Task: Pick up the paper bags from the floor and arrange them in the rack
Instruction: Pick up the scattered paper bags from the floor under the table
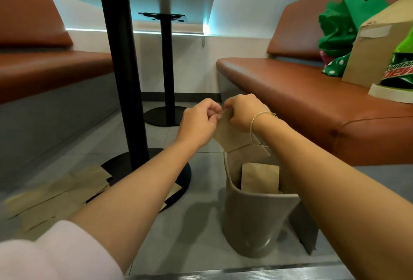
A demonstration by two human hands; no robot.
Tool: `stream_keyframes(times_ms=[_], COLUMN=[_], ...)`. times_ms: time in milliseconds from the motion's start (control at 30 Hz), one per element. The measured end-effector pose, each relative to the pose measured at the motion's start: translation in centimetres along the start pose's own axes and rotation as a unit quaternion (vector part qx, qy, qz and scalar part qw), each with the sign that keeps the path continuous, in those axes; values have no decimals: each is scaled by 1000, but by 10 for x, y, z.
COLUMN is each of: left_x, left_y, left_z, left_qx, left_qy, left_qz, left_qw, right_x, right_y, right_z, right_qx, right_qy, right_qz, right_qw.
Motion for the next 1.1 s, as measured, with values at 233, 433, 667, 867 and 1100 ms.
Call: stream_keyframes(times_ms=[233, 433, 667, 867, 1100], left_x=[46, 99, 225, 338, 418], left_y=[5, 33, 94, 151, 215], left_z=[-4, 1, 23, 48, 27], left_qx=[28, 99, 174, 202, 283], left_qy=[-37, -139, -220, -274, -235], left_qz=[71, 131, 238, 361, 450], left_qw=[996, 977, 930, 868, 814], right_x=[-59, -56, 47, 94, 110], right_y=[-1, -9, -30, -32, -35], right_z=[-12, -47, -129, -247, -356], right_qx=[-15, -27, 59, 189, 275], right_qy=[18, -19, -17, 17, 6], right_qz=[-139, -155, -28, 23, 35], right_qw=[990, 987, 998, 981, 961])
Point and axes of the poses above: each hand's wrist, its own y-axis away from the middle knuckle, its own z-axis out of the back of the hand, x = y × z, the point moved 9 cm from there along -y, towards the middle knuckle, and after that the axes turned 6 degrees about x, right-handed, at the moved point
